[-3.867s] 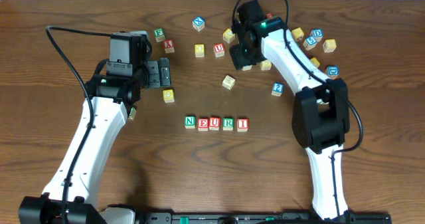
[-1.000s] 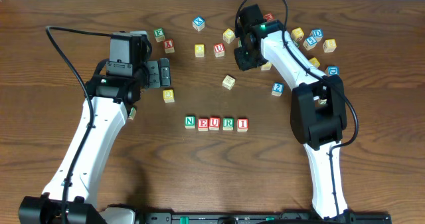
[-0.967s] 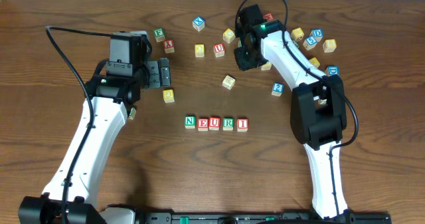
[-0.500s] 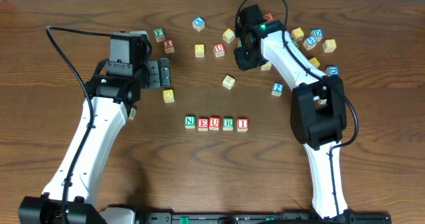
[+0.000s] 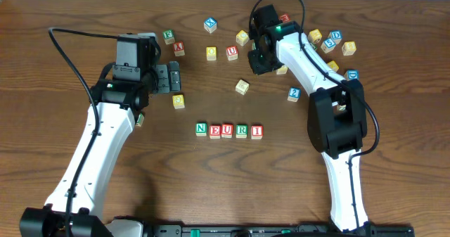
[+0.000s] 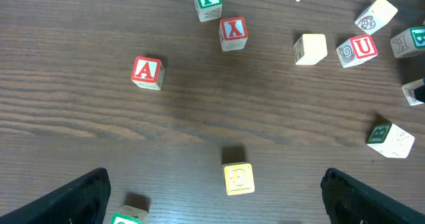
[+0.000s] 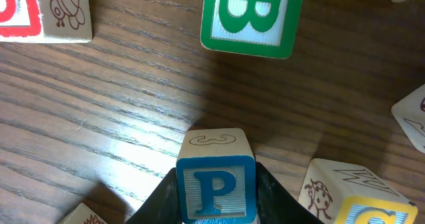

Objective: Spell out NEURIPS
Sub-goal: 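Close the right gripper on the blue P block, then lift the blue P block and carry it toward the row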

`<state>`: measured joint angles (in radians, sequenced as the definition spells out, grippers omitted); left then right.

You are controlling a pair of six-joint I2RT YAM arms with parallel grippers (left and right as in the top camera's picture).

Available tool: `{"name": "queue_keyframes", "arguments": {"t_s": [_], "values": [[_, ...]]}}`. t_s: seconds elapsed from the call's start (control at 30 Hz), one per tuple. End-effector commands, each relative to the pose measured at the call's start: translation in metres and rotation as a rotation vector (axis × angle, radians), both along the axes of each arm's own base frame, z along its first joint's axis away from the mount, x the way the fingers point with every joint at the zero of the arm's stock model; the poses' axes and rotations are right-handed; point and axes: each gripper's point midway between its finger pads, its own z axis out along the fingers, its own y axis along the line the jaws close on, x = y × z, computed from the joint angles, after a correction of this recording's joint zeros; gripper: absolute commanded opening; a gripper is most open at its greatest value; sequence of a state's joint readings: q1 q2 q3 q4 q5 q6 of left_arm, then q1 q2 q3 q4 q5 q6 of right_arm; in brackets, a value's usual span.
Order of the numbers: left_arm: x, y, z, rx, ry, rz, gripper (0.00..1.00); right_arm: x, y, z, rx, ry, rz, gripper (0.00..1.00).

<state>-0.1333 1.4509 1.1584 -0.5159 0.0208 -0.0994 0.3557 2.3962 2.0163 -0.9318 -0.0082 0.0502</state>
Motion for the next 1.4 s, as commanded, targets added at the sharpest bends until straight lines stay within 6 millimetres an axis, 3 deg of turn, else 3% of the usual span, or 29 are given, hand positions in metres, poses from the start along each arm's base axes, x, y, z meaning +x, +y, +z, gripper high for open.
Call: {"name": "queue_keyframes", "arguments": {"t_s": [0.0, 0.43, 0.73, 1.37], "values": [[0.004, 0.0021, 0.0161, 0.005, -0.041, 0.0, 1.0, 0.0012, 0.0004, -0.003, 0.003, 0.006, -0.009, 0.27], [0.004, 0.0021, 0.0161, 0.005, -0.041, 0.0, 1.0, 0.0013, 0.0005, -0.003, 0.003, 0.005, -0.009, 0.25], [0.004, 0.0021, 0.0161, 0.005, -0.041, 0.0, 1.0, 0.0021, 0.0007, -0.0027, 0.004, 0.002, -0.009, 0.3], [0.004, 0.0021, 0.0161, 0.005, -0.041, 0.0, 1.0, 0.0025, 0.0052, -0.0019, 0.008, -0.005, -0.008, 0.23]]}}
